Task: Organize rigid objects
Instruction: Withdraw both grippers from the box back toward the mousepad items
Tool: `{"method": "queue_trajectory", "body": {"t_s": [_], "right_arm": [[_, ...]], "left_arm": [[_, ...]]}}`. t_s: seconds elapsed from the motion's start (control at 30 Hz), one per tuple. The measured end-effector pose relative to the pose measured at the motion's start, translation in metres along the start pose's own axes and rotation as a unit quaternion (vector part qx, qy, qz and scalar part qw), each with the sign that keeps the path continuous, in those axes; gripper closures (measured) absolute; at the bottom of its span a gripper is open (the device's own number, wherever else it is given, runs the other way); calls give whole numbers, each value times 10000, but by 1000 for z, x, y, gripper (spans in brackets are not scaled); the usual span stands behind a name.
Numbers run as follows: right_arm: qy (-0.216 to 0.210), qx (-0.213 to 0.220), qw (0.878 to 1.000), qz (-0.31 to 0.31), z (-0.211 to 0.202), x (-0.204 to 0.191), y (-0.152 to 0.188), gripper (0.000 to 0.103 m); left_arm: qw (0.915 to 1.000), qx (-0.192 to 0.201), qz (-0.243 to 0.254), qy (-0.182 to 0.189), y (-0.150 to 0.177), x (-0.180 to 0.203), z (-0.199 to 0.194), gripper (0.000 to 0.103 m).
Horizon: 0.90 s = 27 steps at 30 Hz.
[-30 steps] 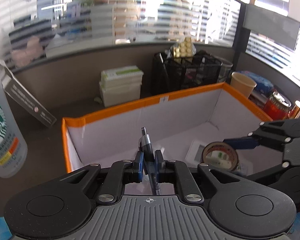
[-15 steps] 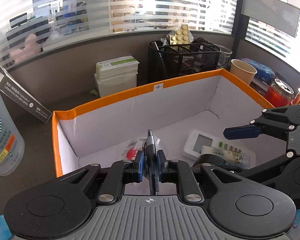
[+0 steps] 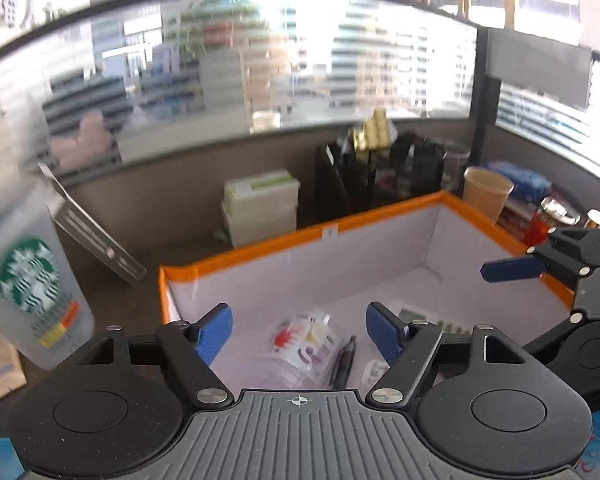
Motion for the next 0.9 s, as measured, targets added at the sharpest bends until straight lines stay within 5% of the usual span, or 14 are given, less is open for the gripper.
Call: {"method": "queue_trajectory", "body": {"t_s": [0.27,0.73,0.9], "right_arm": [[144,434,9987,-204,-47,-9,2,12],[102,823,9964,-149,-100,-18,26,9],[-248,1098,9934,224,-125,-12,56,4]], "left_arm": [[9991,404,124,85,6,20,-47,16],[9993,374,-31,80,49,29,-84,12],[9987,304,-397,96,84,17,-94,6]]}}
Point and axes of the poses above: each gripper's, at about its wrist camera, not at the fingertips, and z roughly the way its jaws point, x to its right, y to its underside, the point moved 4 cm from there along z, roughly the way its jaws point, and after that the axes turned 4 degrees about y, right-handed, at the moved point
